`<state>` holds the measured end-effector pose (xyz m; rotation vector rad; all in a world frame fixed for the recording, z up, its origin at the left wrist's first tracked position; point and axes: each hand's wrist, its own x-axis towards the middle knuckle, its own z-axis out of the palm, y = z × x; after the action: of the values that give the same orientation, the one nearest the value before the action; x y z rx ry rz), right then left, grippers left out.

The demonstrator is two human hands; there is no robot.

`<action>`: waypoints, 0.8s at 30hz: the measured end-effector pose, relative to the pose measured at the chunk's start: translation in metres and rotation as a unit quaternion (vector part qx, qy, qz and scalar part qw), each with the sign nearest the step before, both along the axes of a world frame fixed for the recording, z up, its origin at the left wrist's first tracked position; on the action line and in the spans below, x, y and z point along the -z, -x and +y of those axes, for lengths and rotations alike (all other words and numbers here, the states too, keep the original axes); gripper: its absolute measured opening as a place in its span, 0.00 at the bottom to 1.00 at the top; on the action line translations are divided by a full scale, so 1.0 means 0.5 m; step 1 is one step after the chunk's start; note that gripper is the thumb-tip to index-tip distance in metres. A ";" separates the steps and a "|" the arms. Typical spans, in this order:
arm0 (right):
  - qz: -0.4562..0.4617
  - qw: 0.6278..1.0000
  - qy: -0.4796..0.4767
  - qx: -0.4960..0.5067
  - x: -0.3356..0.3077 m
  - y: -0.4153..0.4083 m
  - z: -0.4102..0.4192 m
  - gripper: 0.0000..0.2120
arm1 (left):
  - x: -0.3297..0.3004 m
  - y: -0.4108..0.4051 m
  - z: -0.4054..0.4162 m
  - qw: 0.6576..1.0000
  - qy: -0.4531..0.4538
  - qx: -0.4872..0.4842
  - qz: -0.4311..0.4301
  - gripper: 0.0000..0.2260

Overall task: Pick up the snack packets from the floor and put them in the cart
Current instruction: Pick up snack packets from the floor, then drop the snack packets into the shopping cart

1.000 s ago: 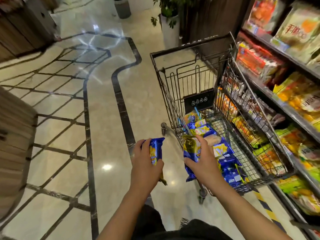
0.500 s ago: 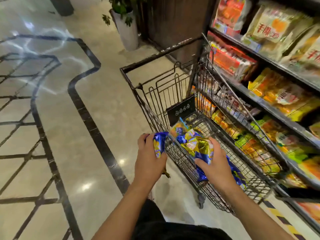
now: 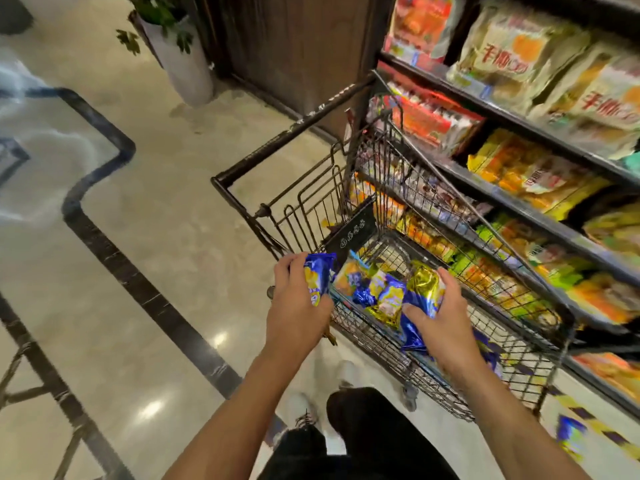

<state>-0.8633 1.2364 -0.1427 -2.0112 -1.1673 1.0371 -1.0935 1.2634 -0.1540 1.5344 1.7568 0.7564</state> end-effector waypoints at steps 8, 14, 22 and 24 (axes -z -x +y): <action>0.013 1.000 0.003 0.022 0.042 -0.015 0.098 0.40 | -0.009 -0.030 0.115 0.999 0.000 0.034 0.022 0.32; 0.041 0.998 0.018 0.033 0.102 -0.037 0.167 0.39 | 0.014 -0.069 0.209 0.994 0.003 0.090 0.061 0.31; 0.095 0.989 0.099 0.063 0.200 -0.019 0.223 0.39 | 0.090 -0.124 0.310 0.981 0.031 0.175 0.072 0.30; 0.119 0.983 0.119 0.068 0.224 -0.004 0.236 0.39 | 0.119 -0.135 0.329 0.977 0.054 0.191 0.079 0.32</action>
<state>-0.8611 1.3546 -0.2549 -2.0432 -0.8016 1.3567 -1.0262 1.4278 -0.2134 1.8240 1.5131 0.3506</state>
